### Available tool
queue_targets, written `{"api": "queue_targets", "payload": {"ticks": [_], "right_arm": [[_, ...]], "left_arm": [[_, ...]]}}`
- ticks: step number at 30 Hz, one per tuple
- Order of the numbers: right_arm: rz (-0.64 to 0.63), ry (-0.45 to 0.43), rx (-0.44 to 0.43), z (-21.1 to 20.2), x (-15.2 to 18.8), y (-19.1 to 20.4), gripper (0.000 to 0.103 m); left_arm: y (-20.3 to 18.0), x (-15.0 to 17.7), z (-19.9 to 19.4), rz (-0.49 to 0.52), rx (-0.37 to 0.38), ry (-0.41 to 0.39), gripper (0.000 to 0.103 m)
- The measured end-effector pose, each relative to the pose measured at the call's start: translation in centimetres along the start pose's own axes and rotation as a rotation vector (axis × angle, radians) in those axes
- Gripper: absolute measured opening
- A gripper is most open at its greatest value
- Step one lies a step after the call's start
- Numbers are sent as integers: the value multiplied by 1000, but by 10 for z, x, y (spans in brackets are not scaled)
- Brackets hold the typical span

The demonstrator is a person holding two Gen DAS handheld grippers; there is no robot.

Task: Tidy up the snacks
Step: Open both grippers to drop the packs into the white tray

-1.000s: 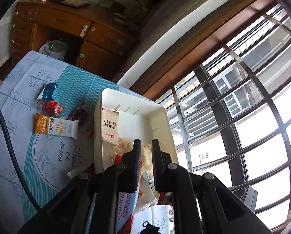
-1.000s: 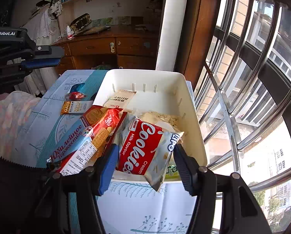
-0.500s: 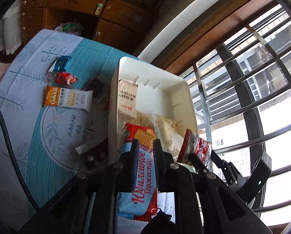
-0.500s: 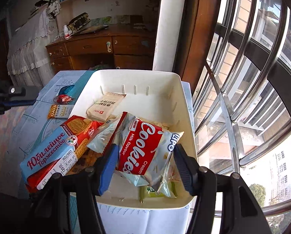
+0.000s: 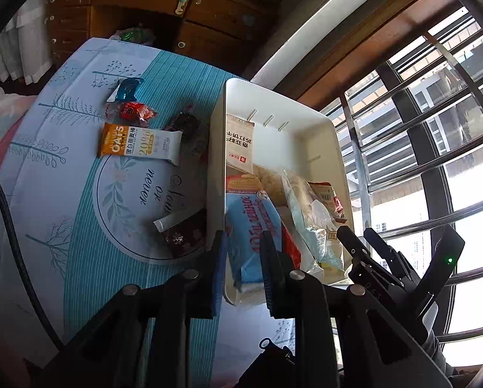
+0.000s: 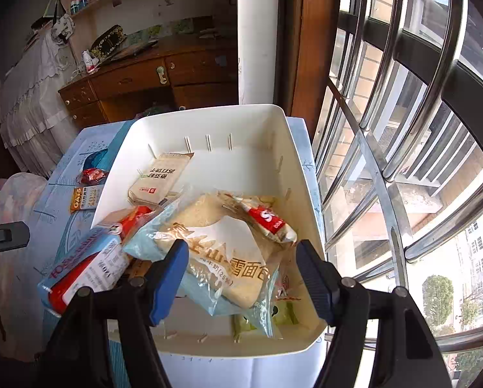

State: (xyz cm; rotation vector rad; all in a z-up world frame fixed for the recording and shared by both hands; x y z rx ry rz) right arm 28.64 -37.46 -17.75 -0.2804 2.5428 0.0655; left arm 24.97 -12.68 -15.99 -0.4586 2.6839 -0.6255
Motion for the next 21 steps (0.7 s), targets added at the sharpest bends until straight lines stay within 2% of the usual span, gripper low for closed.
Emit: {"api": "queue_targets", "payload": {"ticks": [11, 13, 21], "right_arm": [[49, -7, -36, -16, 5, 20, 69], [61, -6, -39, -19, 7, 26, 69], [136, 31, -49, -26, 17, 49, 69]], "left_arm": [[19, 1, -13, 29, -30, -7, 32], [22, 0, -17, 44, -35, -9, 38], [41, -8, -34, 115, -24, -5, 49]]}}
Point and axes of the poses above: each gripper's, at about its wrist camera, not at the fingertips, and z roughly the way its jaws point, y to its left, x to its underside, the point moved 3 cm from there along z, roughly the way its jaws point, and after that the axes turned 4 degrees about -z, right-handed, at the moved point
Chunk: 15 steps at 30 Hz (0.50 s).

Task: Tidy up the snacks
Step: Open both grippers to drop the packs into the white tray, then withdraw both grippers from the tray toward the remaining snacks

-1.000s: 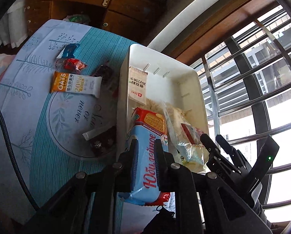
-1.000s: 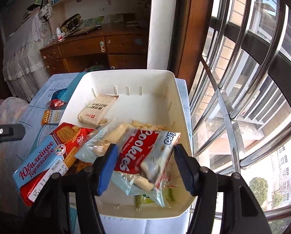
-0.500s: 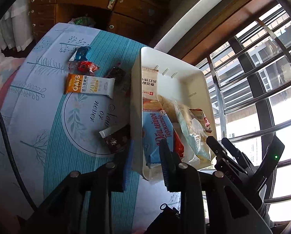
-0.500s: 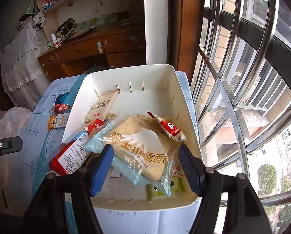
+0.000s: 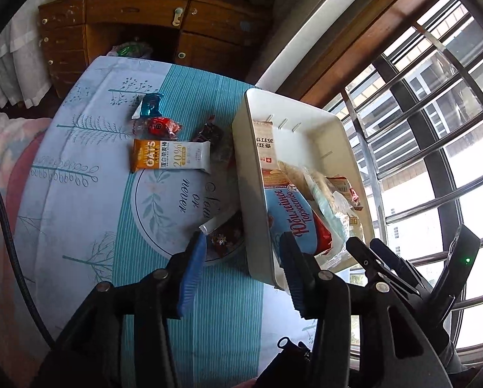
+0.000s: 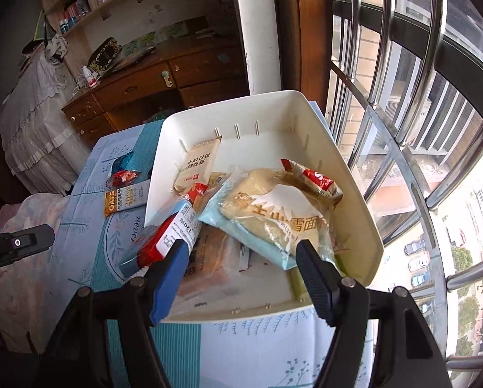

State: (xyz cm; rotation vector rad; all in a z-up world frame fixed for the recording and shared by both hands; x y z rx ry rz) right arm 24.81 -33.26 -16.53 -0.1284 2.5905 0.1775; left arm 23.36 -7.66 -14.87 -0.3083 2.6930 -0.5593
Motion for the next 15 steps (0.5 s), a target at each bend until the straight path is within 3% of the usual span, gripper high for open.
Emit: {"api": "queue_targets", "payload": {"ticks": [15], "right_arm": [[228, 4, 75, -18, 23, 54, 69]], "left_arm": [[52, -17, -39, 205, 18, 34, 67]]}}
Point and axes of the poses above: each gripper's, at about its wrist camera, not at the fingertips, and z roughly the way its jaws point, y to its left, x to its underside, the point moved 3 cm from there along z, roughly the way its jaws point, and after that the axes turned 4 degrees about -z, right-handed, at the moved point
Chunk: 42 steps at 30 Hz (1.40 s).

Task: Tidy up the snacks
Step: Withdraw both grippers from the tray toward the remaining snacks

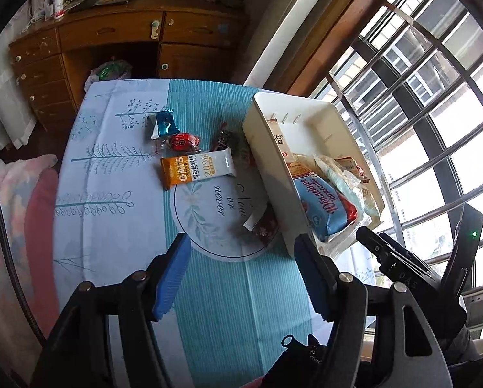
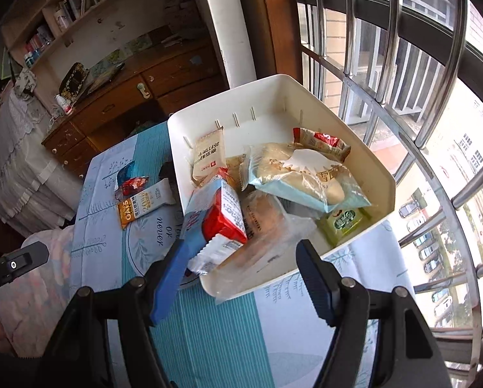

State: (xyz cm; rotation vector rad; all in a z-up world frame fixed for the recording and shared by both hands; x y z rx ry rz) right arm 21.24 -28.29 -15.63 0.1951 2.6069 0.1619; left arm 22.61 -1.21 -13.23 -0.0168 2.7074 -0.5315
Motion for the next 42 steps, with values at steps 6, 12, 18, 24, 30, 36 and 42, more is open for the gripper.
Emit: {"api": "queue_targets", "payload": {"ticks": [6, 12, 18, 24, 30, 36, 42], "right_arm": [[99, 13, 5, 0, 19, 23, 69], [184, 40, -3, 8, 33, 42, 69], [272, 76, -25, 24, 42, 57, 69], [315, 87, -45, 46, 48, 72, 69], [318, 74, -58, 65, 50, 84, 69], [310, 66, -55, 82, 53, 86, 69], [299, 56, -51, 106, 56, 84, 69]], "left_arm": [[18, -3, -7, 109, -32, 1, 74], [29, -7, -5, 206, -62, -17, 81], [36, -12, 10, 299, -81, -41, 81], [36, -18, 29, 422, -89, -93, 81], [32, -27, 62, 506, -132, -109, 81], [29, -33, 102, 582, -220, -126, 81], [27, -36, 139, 621, -264, -117, 81]]}}
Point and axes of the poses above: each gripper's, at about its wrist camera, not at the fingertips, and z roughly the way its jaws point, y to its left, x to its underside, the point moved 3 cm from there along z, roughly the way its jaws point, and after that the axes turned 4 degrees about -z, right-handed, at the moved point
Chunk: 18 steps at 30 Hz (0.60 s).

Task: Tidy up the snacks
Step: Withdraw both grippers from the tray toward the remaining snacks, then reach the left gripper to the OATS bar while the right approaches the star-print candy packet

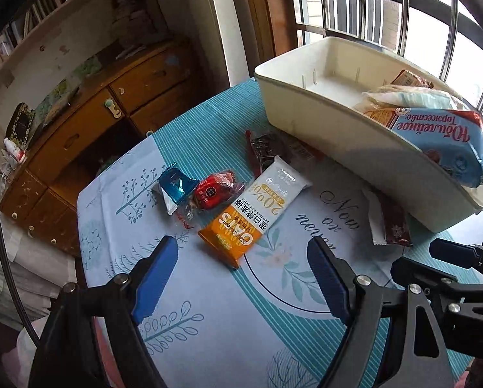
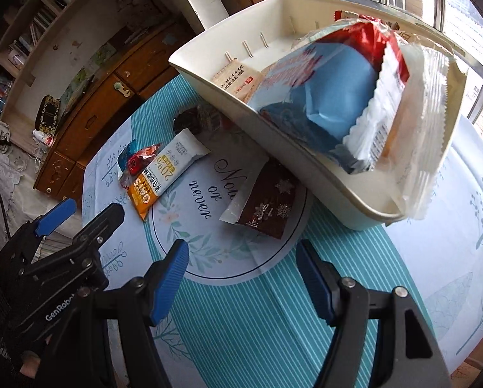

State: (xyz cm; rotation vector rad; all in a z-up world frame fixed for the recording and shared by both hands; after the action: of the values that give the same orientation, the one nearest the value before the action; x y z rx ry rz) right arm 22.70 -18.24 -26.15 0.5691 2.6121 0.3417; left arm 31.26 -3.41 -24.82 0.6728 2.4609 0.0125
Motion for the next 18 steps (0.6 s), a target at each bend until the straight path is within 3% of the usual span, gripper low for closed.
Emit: {"api": "queue_targets", "payload": {"ticks": [3, 13, 18], "right_arm": [[-2, -14, 2, 9, 2, -1, 69], [18, -75, 6, 35, -3, -5, 69], [24, -86, 8, 42, -1, -4, 64]], "left_arm": [[-3, -2, 15, 28, -50, -8, 81], [-13, -11, 48, 98, -71, -29, 81], [-15, -13, 64, 95, -69, 8, 81]]}}
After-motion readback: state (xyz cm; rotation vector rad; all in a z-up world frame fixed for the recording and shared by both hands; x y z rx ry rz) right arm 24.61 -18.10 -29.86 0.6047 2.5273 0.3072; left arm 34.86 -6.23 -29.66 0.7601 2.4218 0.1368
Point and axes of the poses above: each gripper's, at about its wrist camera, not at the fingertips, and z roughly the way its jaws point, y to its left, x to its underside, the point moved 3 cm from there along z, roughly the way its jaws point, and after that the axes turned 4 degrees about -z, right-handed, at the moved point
